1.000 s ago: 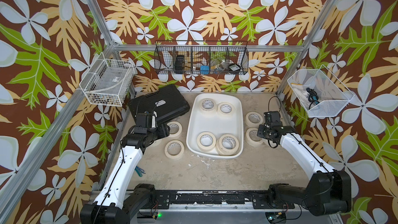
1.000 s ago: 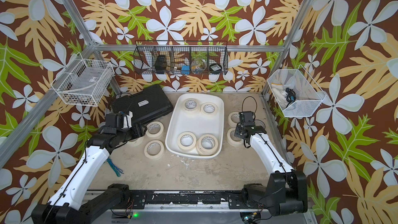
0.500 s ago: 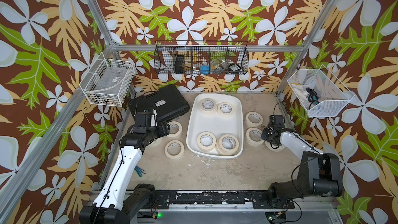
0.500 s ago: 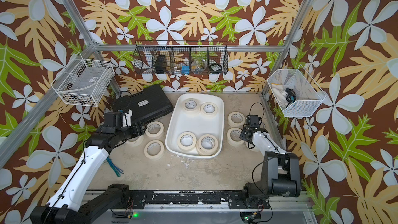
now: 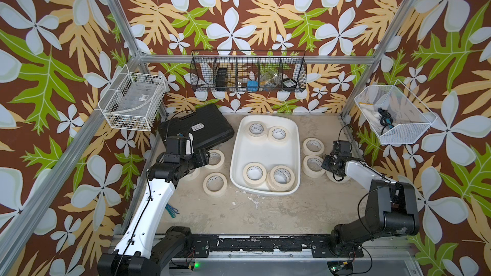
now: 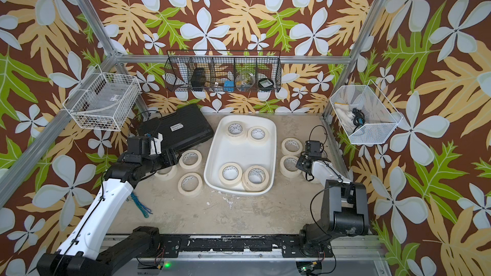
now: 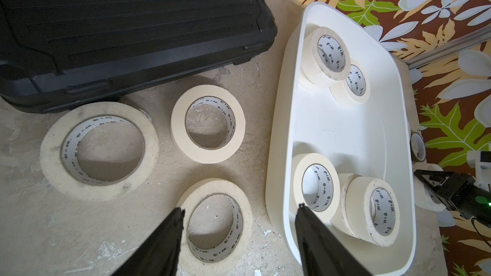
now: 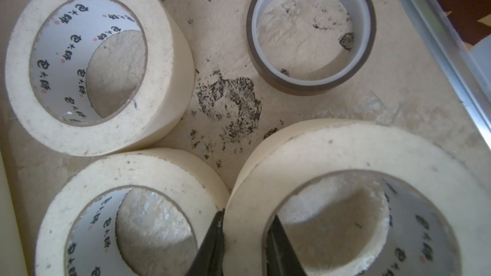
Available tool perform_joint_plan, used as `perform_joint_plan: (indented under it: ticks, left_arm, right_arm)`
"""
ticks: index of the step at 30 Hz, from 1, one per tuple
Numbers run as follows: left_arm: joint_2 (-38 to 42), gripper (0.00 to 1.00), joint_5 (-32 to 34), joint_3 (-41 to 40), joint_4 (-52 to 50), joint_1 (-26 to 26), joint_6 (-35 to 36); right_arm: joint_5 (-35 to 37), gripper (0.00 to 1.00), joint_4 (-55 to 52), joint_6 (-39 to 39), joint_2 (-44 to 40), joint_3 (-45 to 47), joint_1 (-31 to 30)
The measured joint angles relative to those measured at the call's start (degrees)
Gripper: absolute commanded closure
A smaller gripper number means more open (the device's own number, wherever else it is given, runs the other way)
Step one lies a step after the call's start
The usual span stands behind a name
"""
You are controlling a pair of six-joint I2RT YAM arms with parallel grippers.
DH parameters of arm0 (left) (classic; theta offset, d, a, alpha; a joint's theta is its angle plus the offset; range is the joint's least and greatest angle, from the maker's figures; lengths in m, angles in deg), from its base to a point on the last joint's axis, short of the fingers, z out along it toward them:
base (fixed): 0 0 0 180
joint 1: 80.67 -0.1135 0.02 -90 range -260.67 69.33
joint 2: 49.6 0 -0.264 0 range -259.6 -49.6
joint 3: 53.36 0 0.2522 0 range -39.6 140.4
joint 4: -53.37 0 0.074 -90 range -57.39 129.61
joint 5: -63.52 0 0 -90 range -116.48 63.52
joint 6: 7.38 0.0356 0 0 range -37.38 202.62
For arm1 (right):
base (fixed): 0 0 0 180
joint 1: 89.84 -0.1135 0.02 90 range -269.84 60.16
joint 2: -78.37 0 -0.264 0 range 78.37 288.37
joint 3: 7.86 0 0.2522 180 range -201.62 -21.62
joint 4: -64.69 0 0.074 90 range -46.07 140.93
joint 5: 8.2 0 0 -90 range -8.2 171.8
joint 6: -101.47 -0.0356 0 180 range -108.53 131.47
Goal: Take out the art tape in the storage box
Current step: Place the art tape at the center of the board.
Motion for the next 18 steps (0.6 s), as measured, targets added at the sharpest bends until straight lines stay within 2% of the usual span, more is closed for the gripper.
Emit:
perform_joint_plan:
  ticks: [9,18]
  left_arm:
    - [-1.0,0.3,-0.4,0.1,0.0,0.0,0.0]
    - [-1.0,0.3,-0.7,0.0,0.0,0.8,-0.1]
  right_arm:
    - [-0.4,0.93,-2.1,0.0,-5.0,2.0,0.4]
    - [-1.6,0.91,-1.6,-0.2,-1.4,4.4,2.3]
